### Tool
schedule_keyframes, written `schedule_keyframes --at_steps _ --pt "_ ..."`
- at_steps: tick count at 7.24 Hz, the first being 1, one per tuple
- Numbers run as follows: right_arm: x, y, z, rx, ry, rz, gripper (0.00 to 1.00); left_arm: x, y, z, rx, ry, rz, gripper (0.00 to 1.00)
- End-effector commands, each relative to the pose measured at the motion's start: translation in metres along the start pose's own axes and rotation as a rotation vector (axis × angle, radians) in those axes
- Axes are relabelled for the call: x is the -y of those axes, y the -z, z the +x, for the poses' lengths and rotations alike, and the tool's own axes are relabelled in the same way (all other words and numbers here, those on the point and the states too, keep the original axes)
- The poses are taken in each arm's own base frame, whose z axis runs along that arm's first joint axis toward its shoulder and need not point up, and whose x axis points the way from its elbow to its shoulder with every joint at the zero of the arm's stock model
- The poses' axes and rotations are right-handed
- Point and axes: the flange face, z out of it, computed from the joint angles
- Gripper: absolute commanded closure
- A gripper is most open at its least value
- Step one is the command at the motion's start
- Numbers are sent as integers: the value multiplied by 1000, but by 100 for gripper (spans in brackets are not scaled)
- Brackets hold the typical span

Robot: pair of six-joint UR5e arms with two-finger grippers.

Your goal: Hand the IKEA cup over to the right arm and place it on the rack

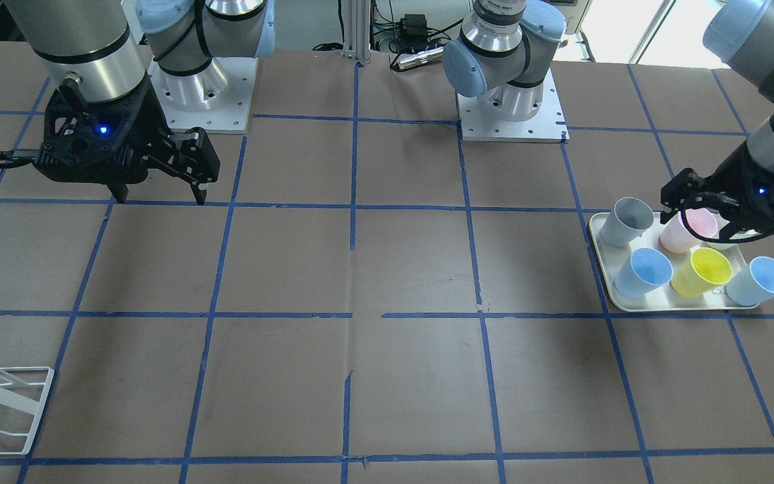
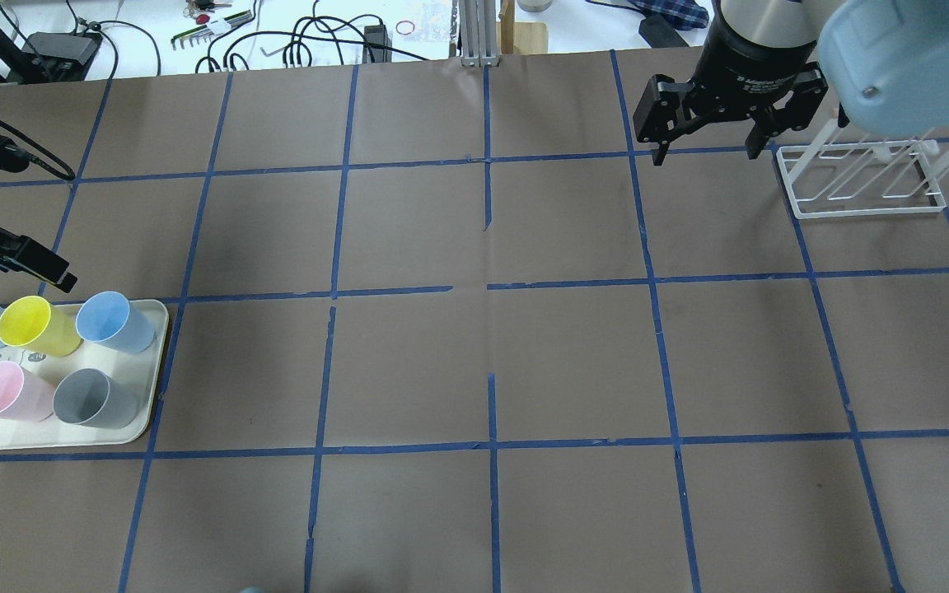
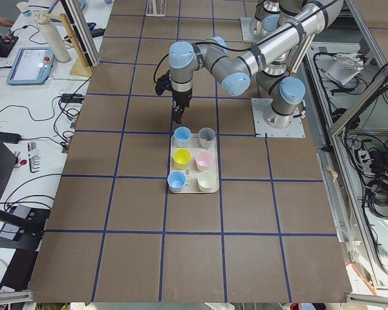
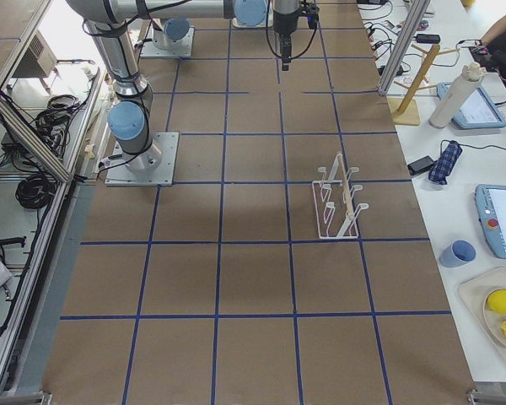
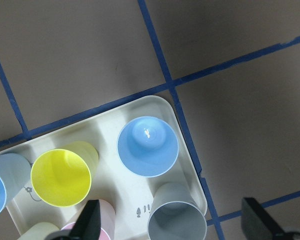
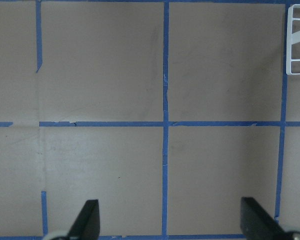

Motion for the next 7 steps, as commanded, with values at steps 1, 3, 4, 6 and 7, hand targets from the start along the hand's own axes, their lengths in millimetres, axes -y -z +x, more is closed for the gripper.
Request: schedule_keyframes --at_steps 1,3,4,6,7 --pt "0 0 1 0 0 0 0 -1 -27 -24 -15 16 -12 15" --pt "0 0 0 3 0 0 0 2 -50 -41 -19 21 -9 21" --pt "0 0 1 0 0 0 0 3 -64 -45 -36 22 -28 21" --pt "0 0 1 0 0 0 0 8 -85 -49 -66 16 -49 21" --pt "0 0 1 0 0 0 0 9 -92 -51 -73 17 -55 21"
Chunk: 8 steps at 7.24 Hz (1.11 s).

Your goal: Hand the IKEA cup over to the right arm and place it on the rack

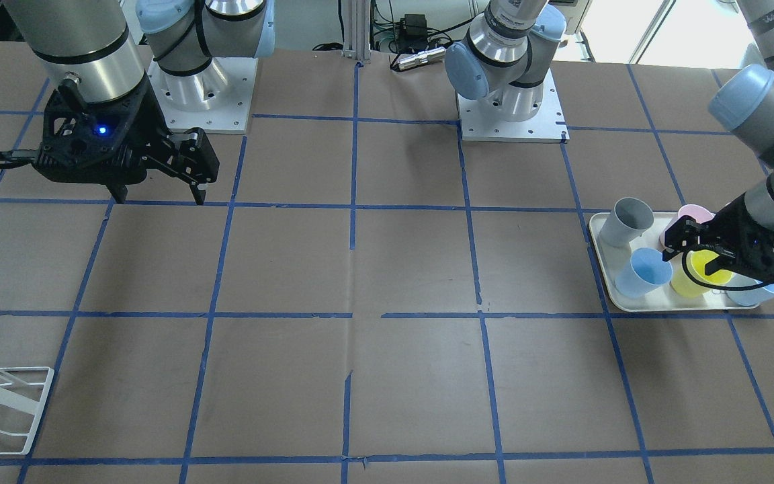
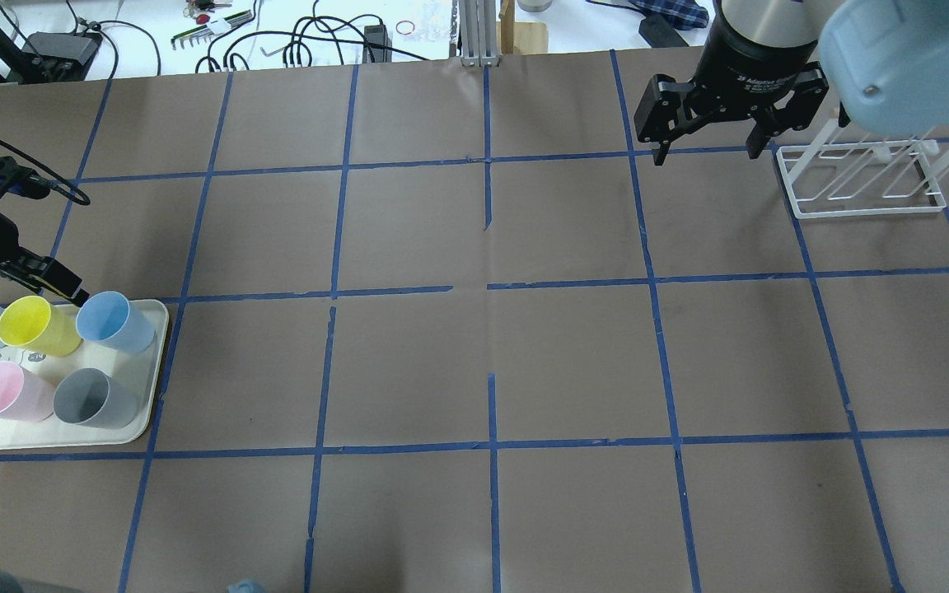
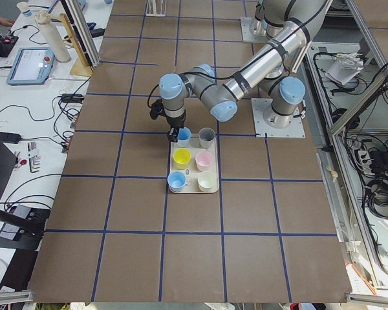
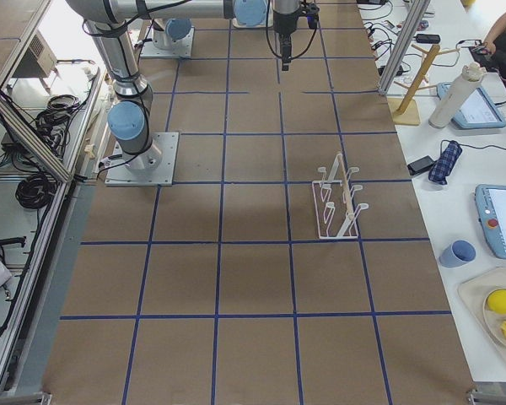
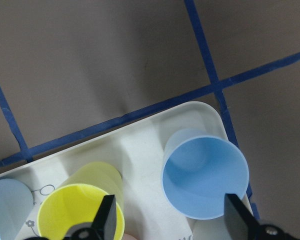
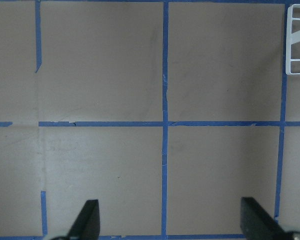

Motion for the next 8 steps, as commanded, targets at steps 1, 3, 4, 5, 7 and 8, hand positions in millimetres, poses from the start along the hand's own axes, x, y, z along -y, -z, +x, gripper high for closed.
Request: schedule_keyframes --at_steps 1,3,4,5,7,8 --pt "0 0 0 0 0 0 0 4 -19 -6 -22 -2 -16 21" --pt "0 0 0 -1 0 0 0 7 -33 -8 -41 -2 -32 21" --pt "0 -1 0 -1 0 -1 0 8 -43 -10 -56 -3 -43 21" --pt "0 0 0 0 0 0 0 9 -49 -11 -65 -7 -49 21" --pt "0 0 0 -3 0 0 0 11 -57 -11 -75 -10 -59 32" --pt "0 0 0 0 0 2 0 12 -59 -11 -77 -11 -61 69"
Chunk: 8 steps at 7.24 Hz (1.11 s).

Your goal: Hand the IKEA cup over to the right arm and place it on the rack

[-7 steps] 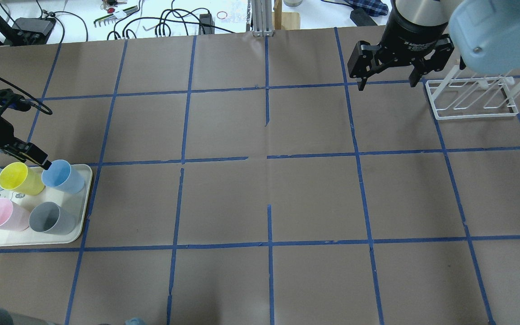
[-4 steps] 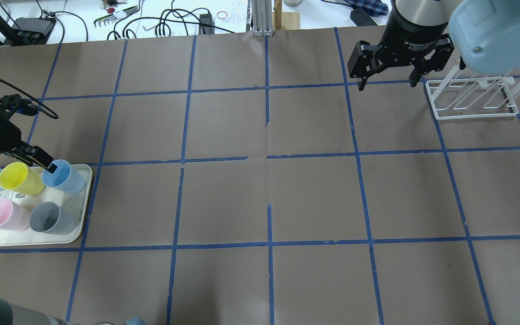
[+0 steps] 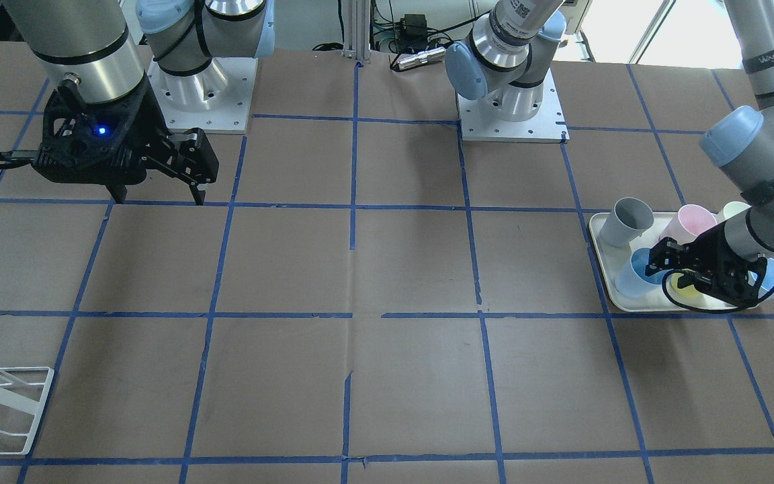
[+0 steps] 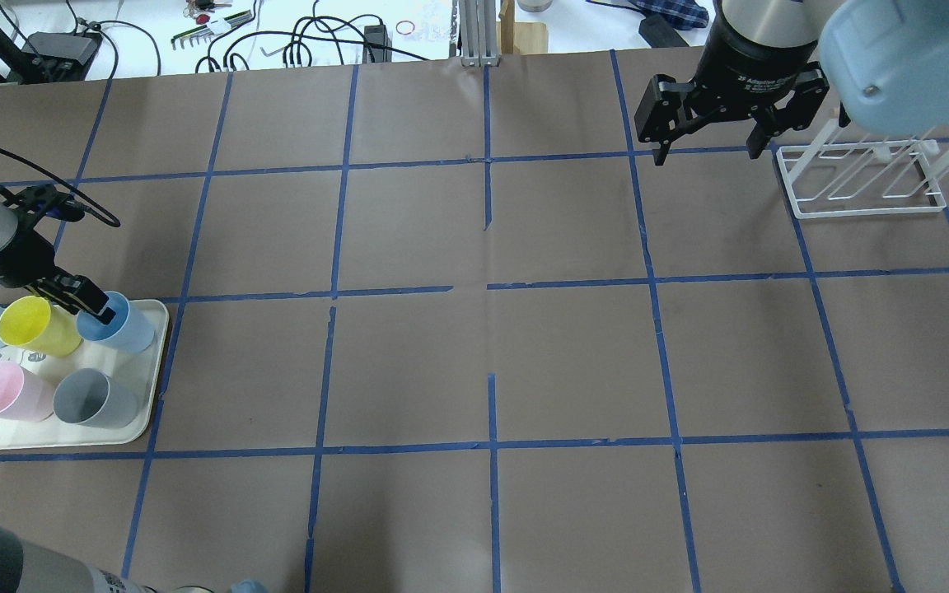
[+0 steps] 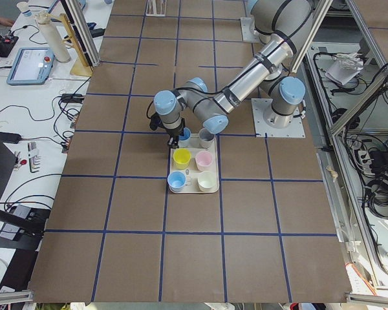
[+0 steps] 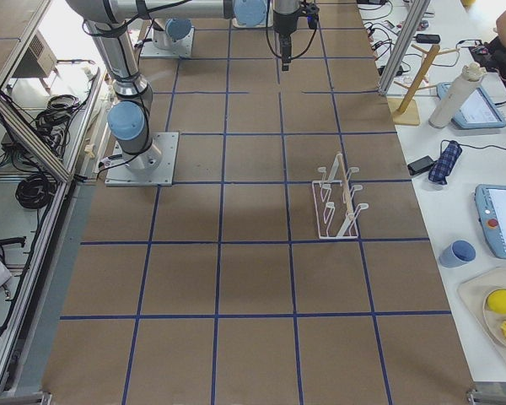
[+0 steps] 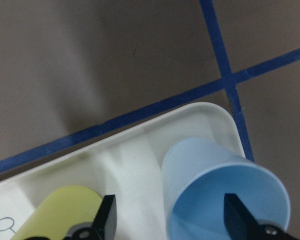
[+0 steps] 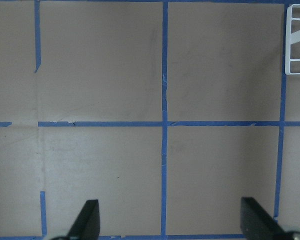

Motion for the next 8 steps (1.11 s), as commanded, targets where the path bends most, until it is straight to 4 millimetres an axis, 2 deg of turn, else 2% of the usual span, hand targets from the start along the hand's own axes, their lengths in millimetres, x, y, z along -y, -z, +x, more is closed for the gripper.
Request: schedule_keyframes --at_steps 1,2,3,5,6,7,8 --pt "0 0 0 0 0 1 0 1 -4 1 -6 -2 -6 81" --pt "0 0 0 0 0 0 0 1 -4 1 -6 -2 -6 93" --pt "0 0 0 2 0 1 0 1 -2 1 -5 -2 -7 100" --pt "2 0 6 -2 -9 3 0 3 14 8 -7 -5 -8 100" --pt "9 3 29 2 -50 9 0 7 30 13 3 -3 10 100" --pt "14 2 64 7 -67 -1 0 27 49 25 3 -32 36 100" --pt "17 2 90 4 -43 -1 0 51 85 53 10 -8 60 100"
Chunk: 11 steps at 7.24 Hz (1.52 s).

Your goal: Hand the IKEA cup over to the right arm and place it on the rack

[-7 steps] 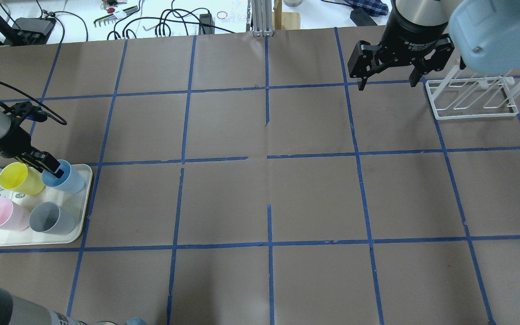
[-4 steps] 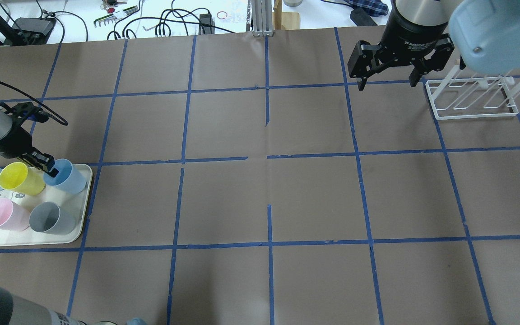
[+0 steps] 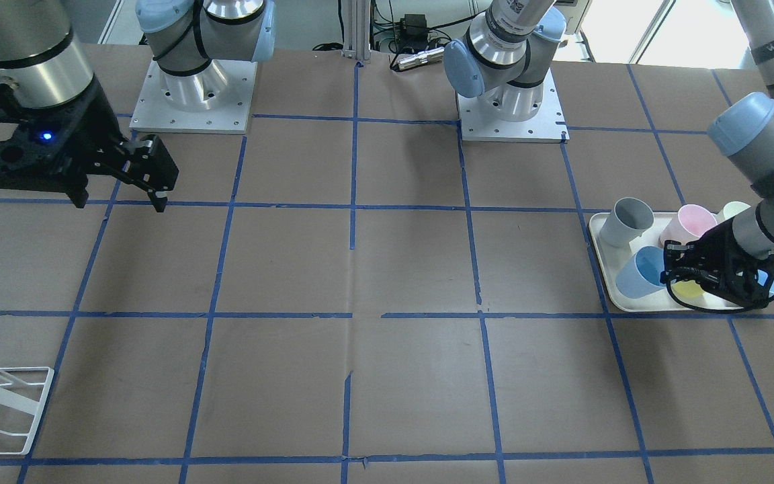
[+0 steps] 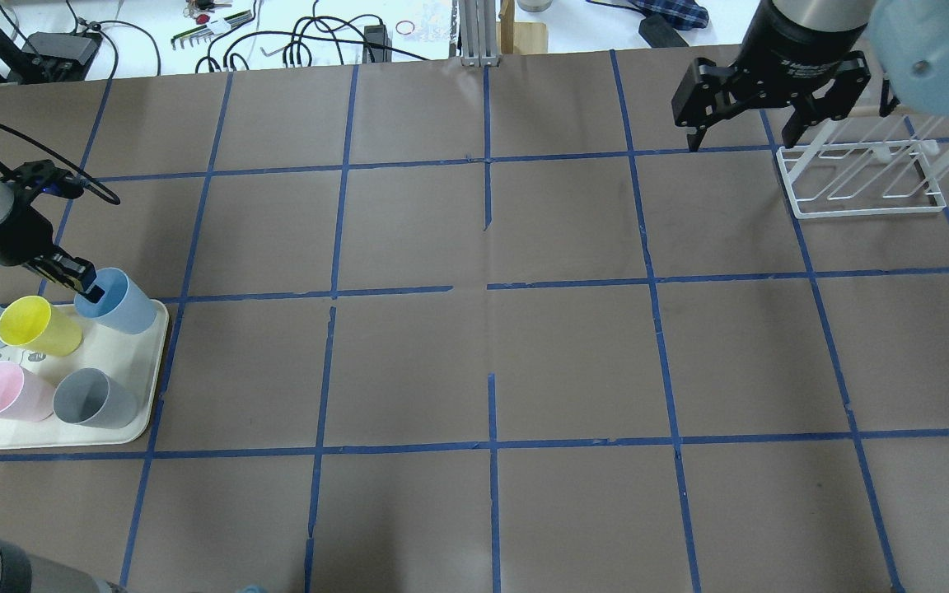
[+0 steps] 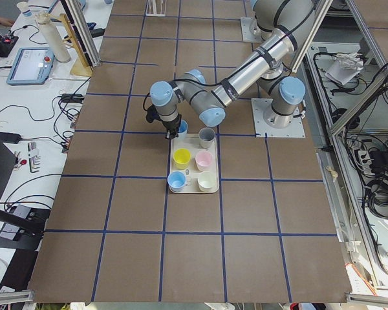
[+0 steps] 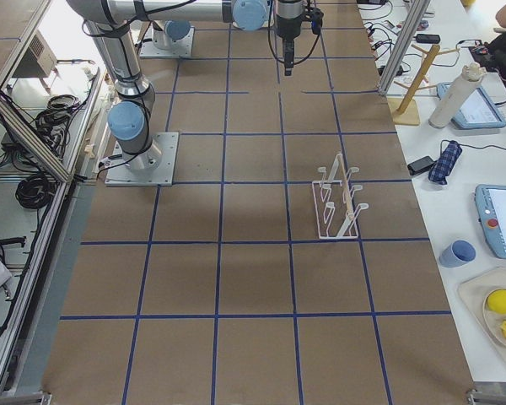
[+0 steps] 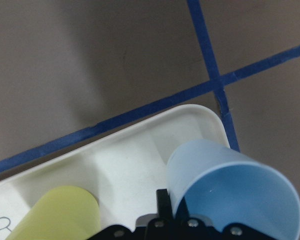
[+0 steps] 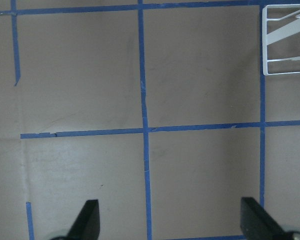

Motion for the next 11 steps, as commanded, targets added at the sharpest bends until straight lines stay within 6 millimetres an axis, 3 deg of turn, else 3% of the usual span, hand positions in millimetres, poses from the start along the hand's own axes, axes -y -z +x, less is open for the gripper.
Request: schedule_keyframes --at_steps 1,2,3,4,5,6,7,9,11 --pt "9 -2 60 -3 27 -7 0 43 73 57 -27 99 31 100" --pt "11 -3 88 -4 20 -13 0 52 102 89 -167 217 58 100" --pt "12 -7 112 29 42 -13 0 62 115 119 -278 334 85 100" --pt "12 -13 133 115 32 -19 0 70 118 161 -367 390 78 100" --pt "9 -22 158 196 1 -46 0 83 126 216 -450 469 66 100" --pt "5 -26 180 288 -22 -54 0 95 116 275 -560 473 33 100" --pt "1 -40 200 413 -65 -83 0 100 110 316 -697 512 10 100" --pt "-4 -66 247 581 -99 -94 0 101 105 360 -956 565 -20 100" --pt "-16 -91 253 844 -227 -197 0 87 61 383 -1119 582 -69 100"
